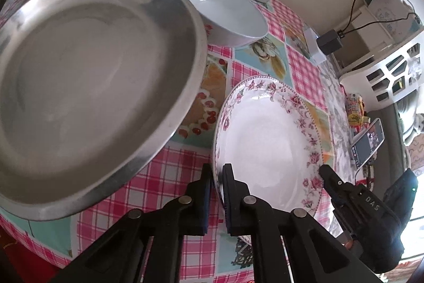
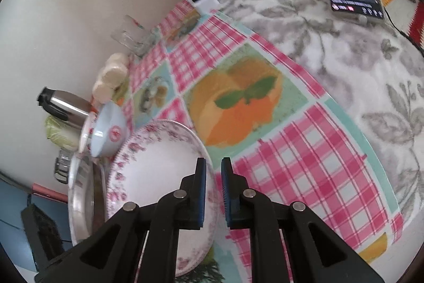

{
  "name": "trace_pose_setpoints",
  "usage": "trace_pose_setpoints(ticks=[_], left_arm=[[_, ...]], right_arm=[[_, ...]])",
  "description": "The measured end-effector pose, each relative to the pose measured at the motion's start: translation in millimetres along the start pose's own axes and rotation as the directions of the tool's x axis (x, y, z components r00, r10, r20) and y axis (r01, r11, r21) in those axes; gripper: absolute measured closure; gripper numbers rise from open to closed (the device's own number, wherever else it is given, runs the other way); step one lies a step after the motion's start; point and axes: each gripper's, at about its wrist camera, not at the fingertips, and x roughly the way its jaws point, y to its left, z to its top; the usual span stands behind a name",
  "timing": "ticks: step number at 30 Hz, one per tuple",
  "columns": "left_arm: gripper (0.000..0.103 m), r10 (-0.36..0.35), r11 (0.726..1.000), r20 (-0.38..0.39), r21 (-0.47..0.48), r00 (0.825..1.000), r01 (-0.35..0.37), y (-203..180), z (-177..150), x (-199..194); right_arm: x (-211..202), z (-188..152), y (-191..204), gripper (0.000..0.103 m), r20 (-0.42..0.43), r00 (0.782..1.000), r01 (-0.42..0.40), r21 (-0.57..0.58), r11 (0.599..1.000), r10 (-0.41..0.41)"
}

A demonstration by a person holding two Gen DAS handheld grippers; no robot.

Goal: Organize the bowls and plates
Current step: 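Lift the floral plate upright with the right gripper toward the steel basin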

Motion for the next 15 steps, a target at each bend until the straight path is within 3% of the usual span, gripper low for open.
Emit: trace_pose_setpoints(ticks=[9, 13, 15], left_arm=[[0.093, -0.015, 0.999, -0.031, -0.041, 0.999, 0.014, 9, -3, 8], [0.093, -0.018, 0.999, -0.033, -0.044, 0.999, 0.016, 10, -4, 8], [0.093, -0.018, 0.999, -0.033, -0.045, 0.999, 0.017, 10, -4, 8]], right_arm=[[-2, 1, 8, 0.090, 0.036, 0.999, 0.001, -0.024, 1.000, -0.001], [-4, 3, 5, 0.073, 0.056, 0.998, 0.027, -0.013, 1.000, -0.026], [-1, 2, 1, 0.073, 0.043, 0.999, 0.023, -0.004, 1.000, -0.023]])
